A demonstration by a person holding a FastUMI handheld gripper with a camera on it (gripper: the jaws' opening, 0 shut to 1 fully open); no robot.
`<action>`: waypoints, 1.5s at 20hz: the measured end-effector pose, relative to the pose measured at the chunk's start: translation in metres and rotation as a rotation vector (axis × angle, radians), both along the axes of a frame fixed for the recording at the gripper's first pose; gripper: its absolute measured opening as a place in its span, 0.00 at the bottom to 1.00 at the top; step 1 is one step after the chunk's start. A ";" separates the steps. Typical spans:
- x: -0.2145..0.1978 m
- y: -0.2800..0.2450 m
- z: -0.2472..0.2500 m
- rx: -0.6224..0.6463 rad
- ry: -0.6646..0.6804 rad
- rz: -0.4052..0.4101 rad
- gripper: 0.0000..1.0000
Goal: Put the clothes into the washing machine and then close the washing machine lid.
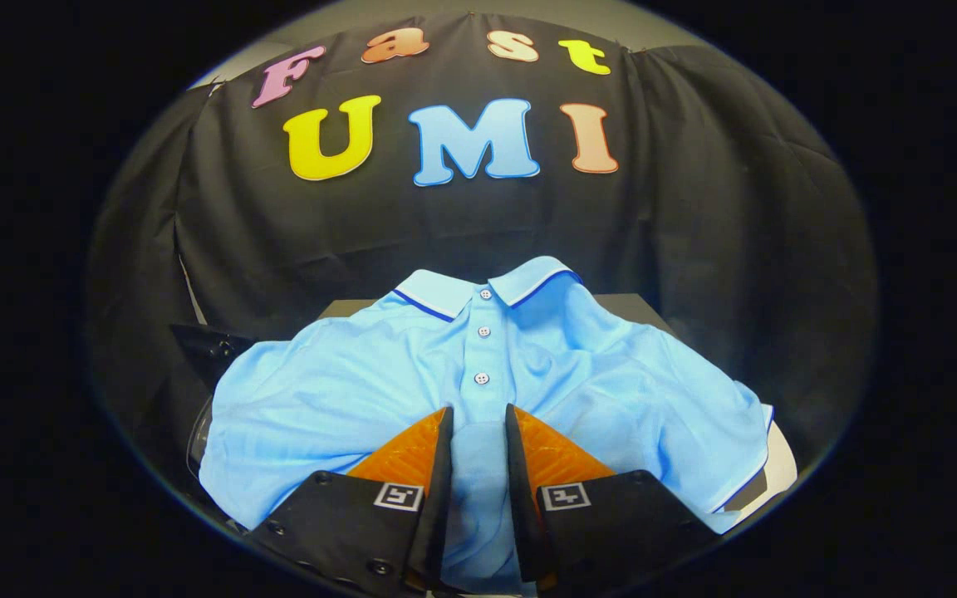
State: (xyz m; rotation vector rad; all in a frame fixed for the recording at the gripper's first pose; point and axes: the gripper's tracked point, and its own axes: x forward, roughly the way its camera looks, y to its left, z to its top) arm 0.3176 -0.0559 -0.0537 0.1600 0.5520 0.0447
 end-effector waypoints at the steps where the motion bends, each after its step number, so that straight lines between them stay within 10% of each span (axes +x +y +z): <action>1: 0.005 -0.003 0.002 0.013 -0.027 -0.008 0.38; 2: -0.001 -0.002 0.003 0.024 -0.018 -0.016 0.02; 30: -0.009 0.008 0.107 0.093 -0.207 0.017 0.02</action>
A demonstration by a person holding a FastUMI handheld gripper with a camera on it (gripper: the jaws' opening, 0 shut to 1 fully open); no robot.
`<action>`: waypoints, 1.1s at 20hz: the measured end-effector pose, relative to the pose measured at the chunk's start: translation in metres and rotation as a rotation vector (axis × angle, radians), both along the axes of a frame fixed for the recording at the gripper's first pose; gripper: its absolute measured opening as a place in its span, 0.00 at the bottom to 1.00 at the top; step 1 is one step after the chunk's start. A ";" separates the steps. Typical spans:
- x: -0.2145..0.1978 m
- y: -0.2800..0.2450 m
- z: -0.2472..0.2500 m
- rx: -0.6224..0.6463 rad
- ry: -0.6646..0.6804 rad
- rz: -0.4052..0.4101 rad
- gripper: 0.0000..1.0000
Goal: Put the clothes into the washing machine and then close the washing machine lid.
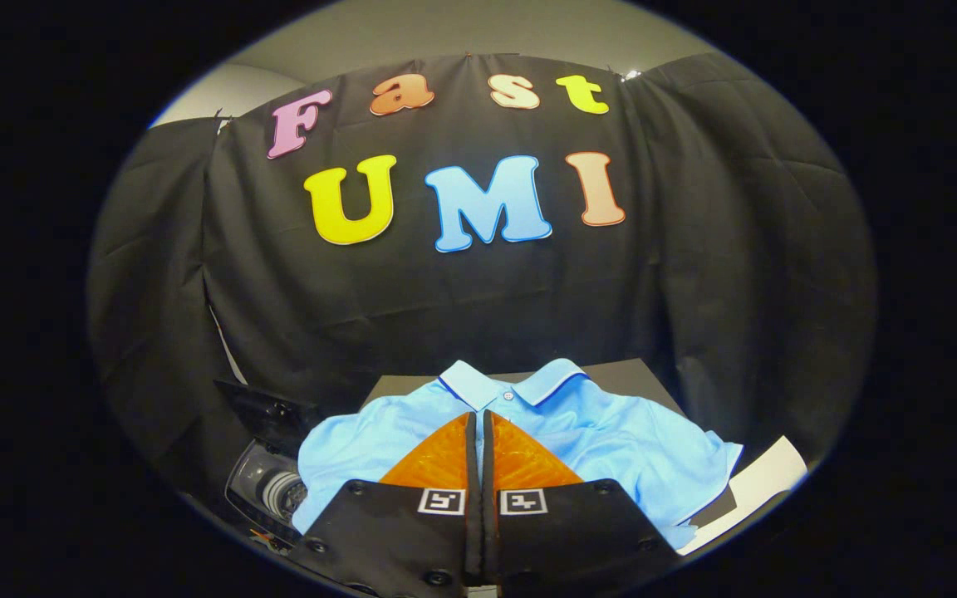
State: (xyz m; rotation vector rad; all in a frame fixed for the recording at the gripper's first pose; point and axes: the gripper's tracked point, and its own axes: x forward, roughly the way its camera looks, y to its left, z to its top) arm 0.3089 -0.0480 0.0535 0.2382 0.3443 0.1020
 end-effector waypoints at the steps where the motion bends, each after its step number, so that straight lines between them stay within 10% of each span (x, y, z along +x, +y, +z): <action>1: -0.002 0.005 0.007 0.017 -0.012 0.008 0.01; 18: 0.011 0.063 0.152 0.082 -0.275 0.161 0.01; 22: 0.022 0.060 0.105 0.022 -0.181 0.131 0.02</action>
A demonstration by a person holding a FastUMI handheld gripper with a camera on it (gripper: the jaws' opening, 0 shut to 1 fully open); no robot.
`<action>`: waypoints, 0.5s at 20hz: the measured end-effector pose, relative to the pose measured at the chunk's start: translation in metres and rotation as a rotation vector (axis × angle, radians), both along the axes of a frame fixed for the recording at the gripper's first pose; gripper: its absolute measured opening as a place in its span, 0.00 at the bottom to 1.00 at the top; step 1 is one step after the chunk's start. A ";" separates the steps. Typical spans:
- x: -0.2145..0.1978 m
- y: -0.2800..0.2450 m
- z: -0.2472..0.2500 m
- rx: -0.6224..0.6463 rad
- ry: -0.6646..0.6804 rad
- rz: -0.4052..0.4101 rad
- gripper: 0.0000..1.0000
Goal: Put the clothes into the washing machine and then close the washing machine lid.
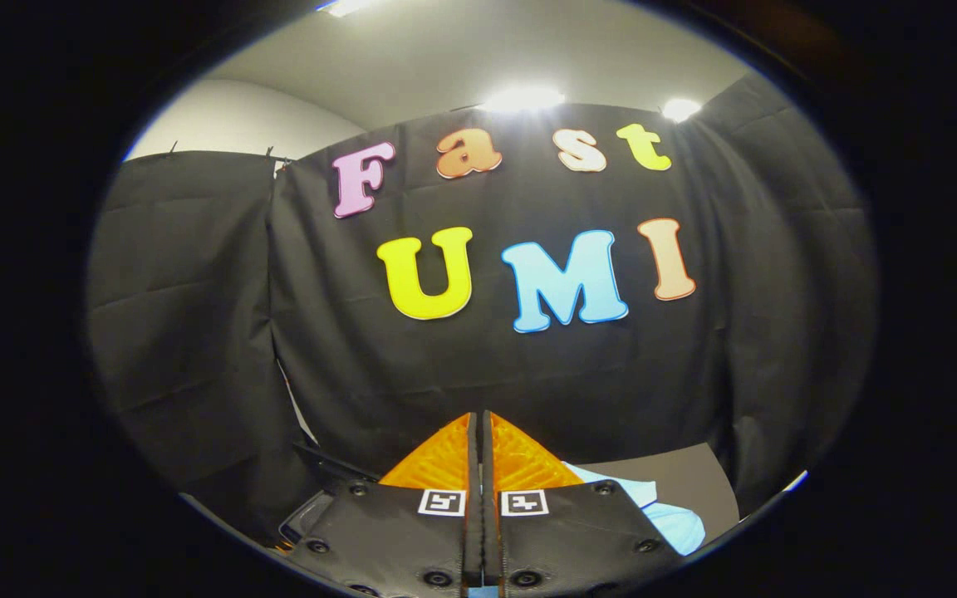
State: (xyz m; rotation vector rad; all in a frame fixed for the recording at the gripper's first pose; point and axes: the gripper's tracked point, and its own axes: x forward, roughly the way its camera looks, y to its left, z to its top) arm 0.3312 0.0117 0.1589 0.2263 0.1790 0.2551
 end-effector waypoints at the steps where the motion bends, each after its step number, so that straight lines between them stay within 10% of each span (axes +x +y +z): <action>1: -0.004 0.007 -0.015 0.005 0.038 0.018 0.03; 4: -0.029 0.024 -0.077 -0.060 0.142 0.075 0.95; 10: -0.067 0.040 -0.165 -0.207 0.223 0.123 0.99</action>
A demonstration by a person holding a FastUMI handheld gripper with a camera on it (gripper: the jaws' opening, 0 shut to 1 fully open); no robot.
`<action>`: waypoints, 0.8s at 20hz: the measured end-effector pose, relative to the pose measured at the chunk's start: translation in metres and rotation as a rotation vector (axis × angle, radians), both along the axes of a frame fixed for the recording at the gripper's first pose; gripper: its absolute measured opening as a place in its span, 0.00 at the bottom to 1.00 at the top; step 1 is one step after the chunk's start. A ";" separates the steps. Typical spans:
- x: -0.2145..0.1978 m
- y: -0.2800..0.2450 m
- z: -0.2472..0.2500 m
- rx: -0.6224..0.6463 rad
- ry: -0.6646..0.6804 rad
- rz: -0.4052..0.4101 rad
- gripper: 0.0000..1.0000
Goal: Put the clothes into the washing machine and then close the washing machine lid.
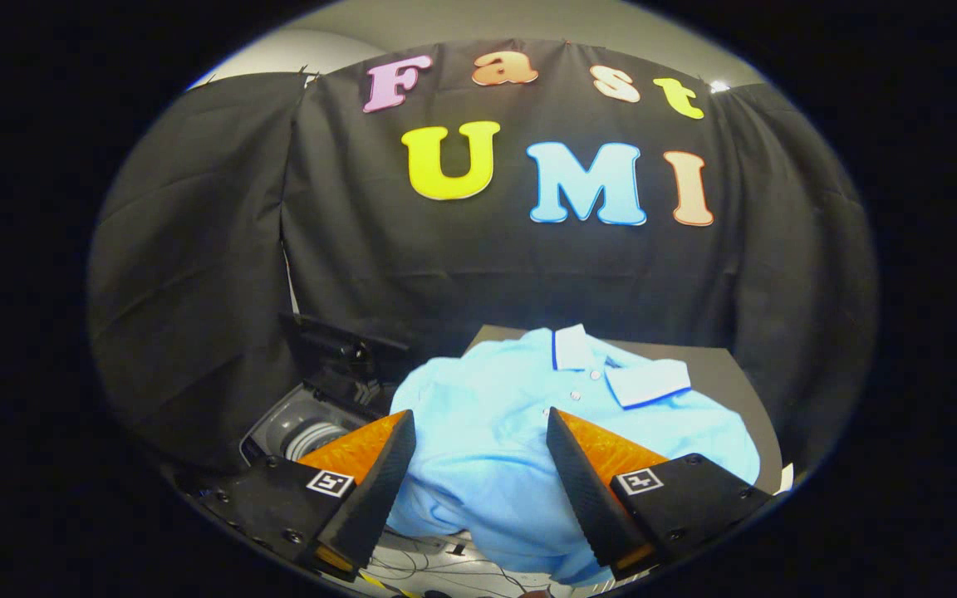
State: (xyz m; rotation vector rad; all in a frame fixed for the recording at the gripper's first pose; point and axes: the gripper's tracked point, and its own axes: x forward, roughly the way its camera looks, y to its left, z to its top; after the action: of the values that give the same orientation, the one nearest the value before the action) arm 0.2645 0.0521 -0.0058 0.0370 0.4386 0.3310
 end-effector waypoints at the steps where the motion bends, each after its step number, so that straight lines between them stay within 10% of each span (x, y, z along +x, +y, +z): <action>1: -0.001 -0.001 -0.009 -0.019 0.001 -0.008 0.98; 4: 0.003 -0.006 -0.022 -0.028 0.000 -0.051 0.88; 6: 0.003 -0.013 -0.025 -0.024 -0.001 -0.077 0.18; 16: 0.015 -0.021 0.092 0.189 -0.128 -0.227 0.01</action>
State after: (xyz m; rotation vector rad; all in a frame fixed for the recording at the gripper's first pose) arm 0.2795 0.0311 0.0864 0.2465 0.2716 0.1491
